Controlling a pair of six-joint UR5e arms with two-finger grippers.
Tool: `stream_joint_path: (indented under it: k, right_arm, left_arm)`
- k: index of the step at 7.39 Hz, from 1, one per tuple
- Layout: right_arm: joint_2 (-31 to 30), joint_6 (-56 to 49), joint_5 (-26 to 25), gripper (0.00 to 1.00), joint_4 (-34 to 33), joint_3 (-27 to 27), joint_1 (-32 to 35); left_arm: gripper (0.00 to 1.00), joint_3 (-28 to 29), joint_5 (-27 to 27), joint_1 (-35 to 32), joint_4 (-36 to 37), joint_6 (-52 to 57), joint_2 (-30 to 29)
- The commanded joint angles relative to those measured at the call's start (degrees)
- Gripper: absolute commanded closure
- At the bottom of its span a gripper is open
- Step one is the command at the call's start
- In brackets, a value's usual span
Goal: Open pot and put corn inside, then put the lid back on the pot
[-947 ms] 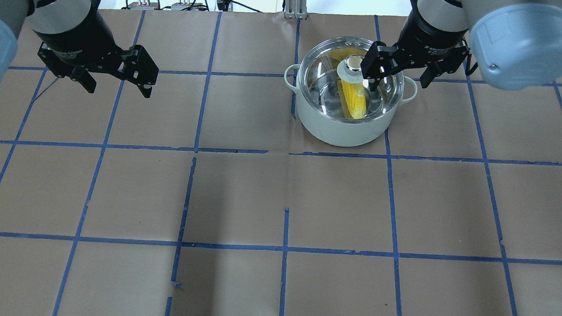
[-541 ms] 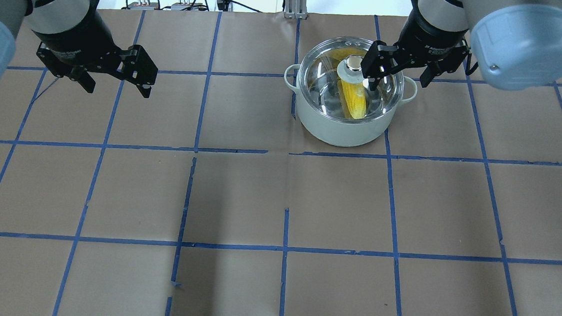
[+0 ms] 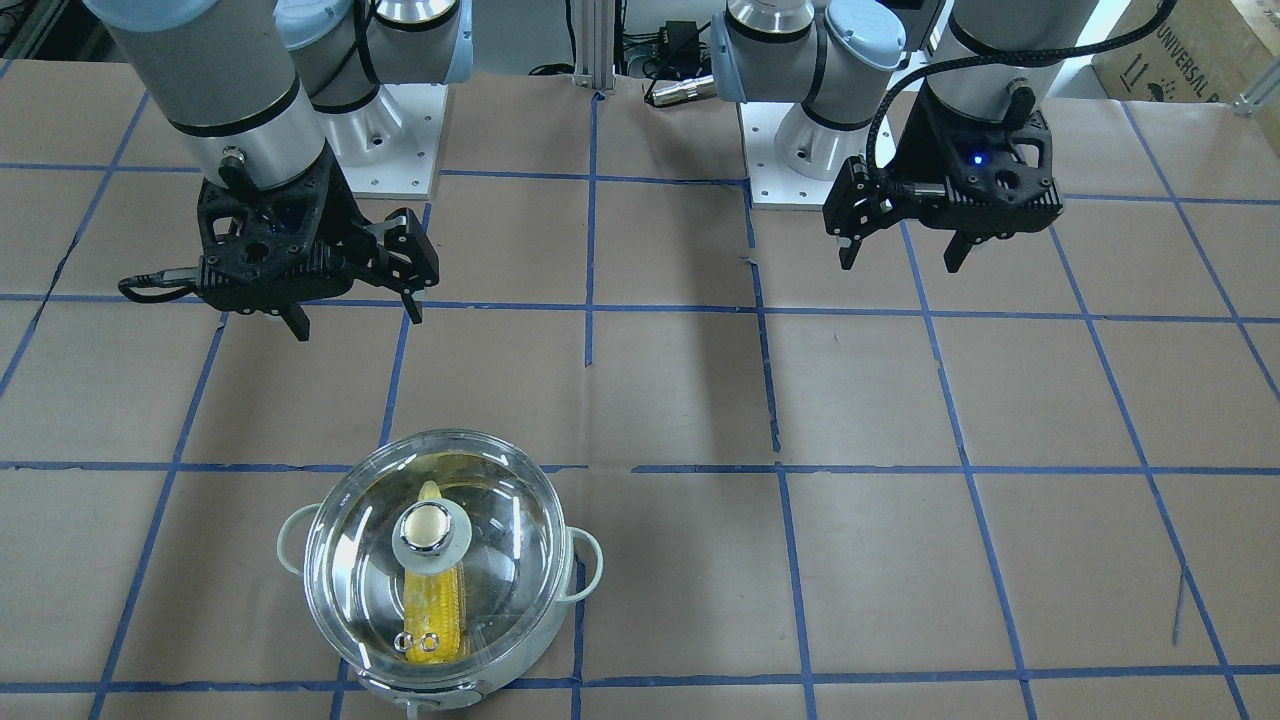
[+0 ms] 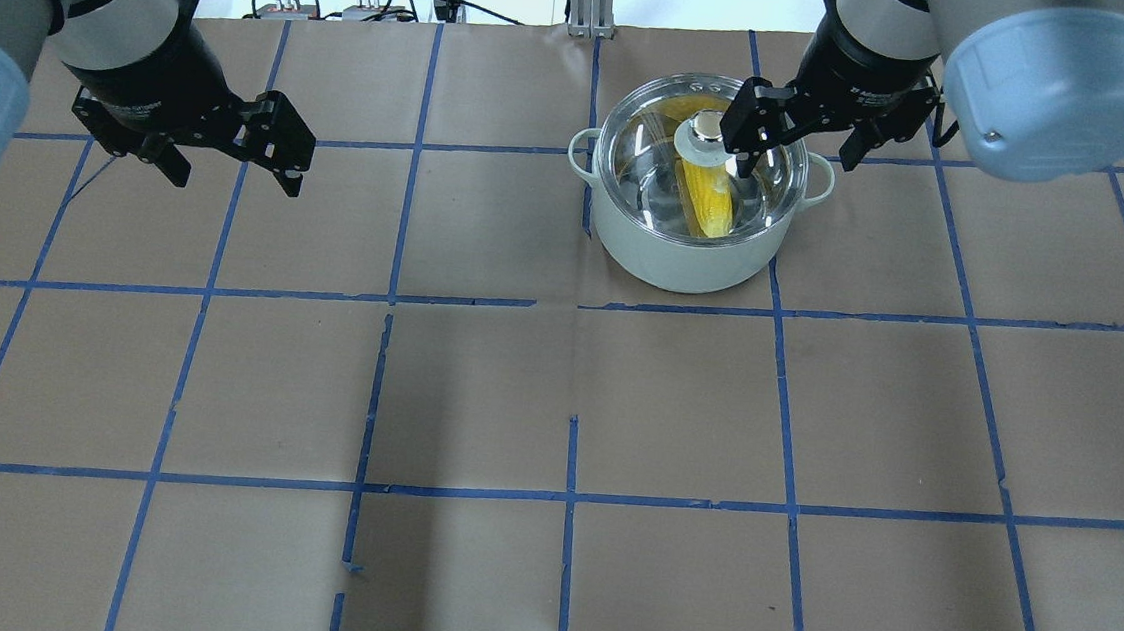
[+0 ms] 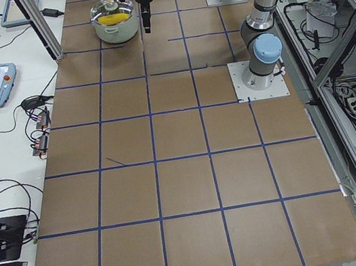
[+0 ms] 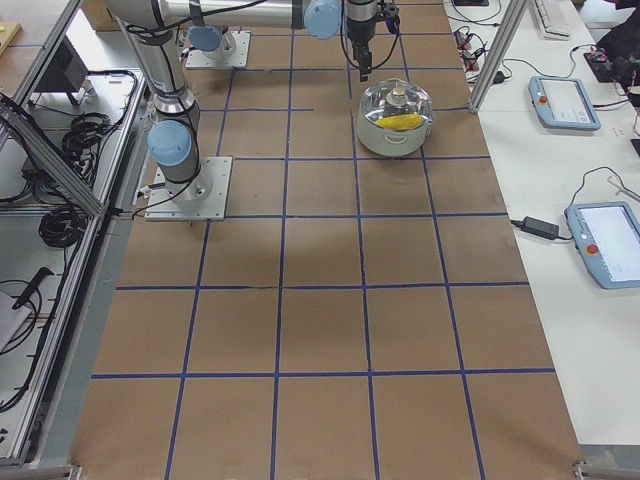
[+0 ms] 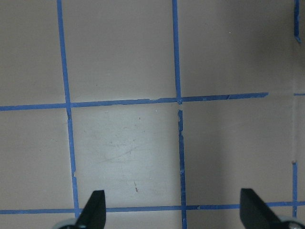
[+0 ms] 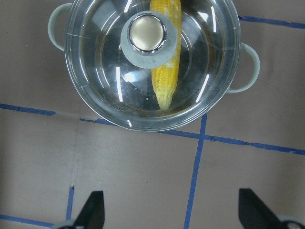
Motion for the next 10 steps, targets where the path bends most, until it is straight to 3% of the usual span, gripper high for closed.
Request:
stream_joint_path:
  k: [1, 6, 10]
  right_arm:
    - [-0.25, -0.17, -0.19, 0.0, 0.42, 0.05, -0.54]
    - [-3.58, 0.18, -1.34, 0.0, 3.94, 4.26, -1.86]
    - [-4.46, 0.18, -2.56, 0.0, 6.03, 4.62, -1.95]
  left_arm:
    - [0.0, 0.3, -0.13, 0.3, 0.03, 0.05, -0.34]
    - [0.0, 0.48, -1.8, 0.13, 0.03, 0.66, -2.1]
    - [0.0, -0.74, -1.45, -0.14, 0.03, 0.66, -0.7]
